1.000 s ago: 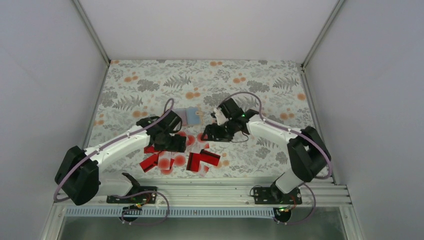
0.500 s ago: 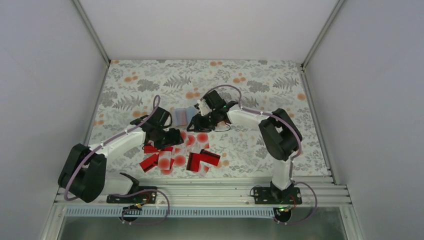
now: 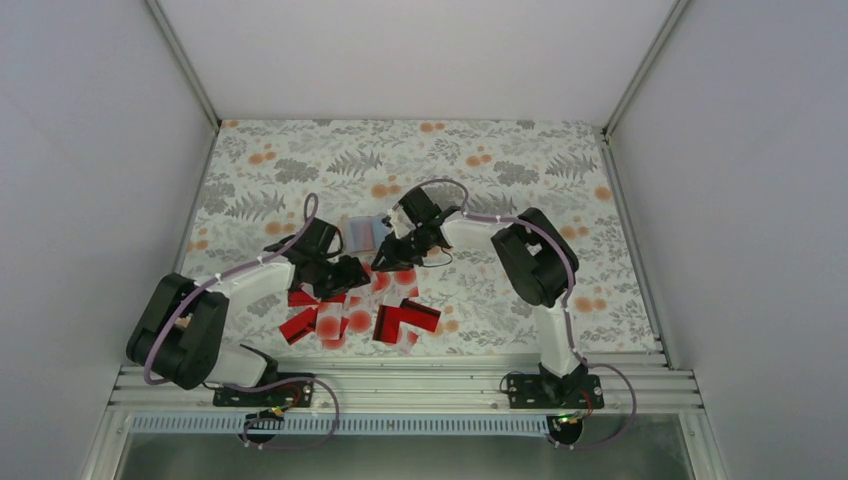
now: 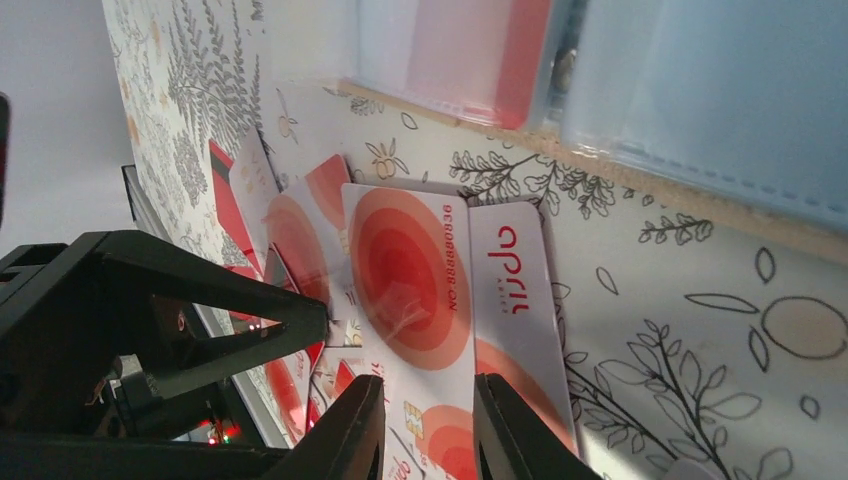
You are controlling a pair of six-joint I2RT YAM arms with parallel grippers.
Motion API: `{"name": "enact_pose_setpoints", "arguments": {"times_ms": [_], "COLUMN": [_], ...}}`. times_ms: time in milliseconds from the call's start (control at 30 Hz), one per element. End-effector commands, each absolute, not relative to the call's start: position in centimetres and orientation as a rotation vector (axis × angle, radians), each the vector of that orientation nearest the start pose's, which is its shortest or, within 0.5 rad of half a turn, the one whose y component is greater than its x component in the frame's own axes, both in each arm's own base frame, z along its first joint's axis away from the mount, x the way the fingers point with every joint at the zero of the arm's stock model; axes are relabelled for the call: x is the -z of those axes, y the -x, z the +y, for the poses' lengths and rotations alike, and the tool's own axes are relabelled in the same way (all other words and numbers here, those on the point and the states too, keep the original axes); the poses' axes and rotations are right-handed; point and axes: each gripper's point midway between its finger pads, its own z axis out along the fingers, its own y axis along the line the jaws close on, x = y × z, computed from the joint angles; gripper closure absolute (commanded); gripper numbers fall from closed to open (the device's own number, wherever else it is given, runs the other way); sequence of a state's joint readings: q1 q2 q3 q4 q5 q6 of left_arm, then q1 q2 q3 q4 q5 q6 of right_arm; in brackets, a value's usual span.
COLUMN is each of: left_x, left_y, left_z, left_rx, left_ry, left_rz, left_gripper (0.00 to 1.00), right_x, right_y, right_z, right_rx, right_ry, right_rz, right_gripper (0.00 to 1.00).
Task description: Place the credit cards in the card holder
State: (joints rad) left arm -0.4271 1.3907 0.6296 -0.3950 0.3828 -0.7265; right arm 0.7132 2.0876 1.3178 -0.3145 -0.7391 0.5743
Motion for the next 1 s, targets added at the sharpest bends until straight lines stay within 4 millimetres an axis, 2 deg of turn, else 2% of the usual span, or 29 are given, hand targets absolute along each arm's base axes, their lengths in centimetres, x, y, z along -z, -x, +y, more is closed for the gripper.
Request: {"name": "enact_pose_setpoints", "arguments": {"times_ms": [0,600,733,833,967], "left_x": [-3.0,-0.9,-1.0,-1.9,-2.6], "left_y": [-23.8,-23.2,-23.4,-23.6,-23.2], "left_z": [-18.1,-18.2,-18.3,-18.3,-17.1], "left_rx": [0.863,0.887,0.903,0.907,0.81], "left_ry": [0.347,0.42,0.419,0.429,0.481], "left_rz": [2.858,2.885,2.869,2.845,2.864], "left_gripper": [0.34,0.35,0.35,0.36,0.35], "right_x": [-4.0,0.5,1.2,1.5,1.8], "right_y": [-27.4,-25.3,-24.8,-24.6,-24.6], "right_z": [40.2,38.1,37.7,37.4,37.1], "right_rx": [-1.38,-1.267,-1.253,-1.236,-1.215], "right_ry": [0.55,0.554,0.547,0.543,0.54], "right_rz": [2.832,2.957,2.983,2.996,3.008], "right_gripper": [0.77,0.81,0.86,0.9,0.91]}}
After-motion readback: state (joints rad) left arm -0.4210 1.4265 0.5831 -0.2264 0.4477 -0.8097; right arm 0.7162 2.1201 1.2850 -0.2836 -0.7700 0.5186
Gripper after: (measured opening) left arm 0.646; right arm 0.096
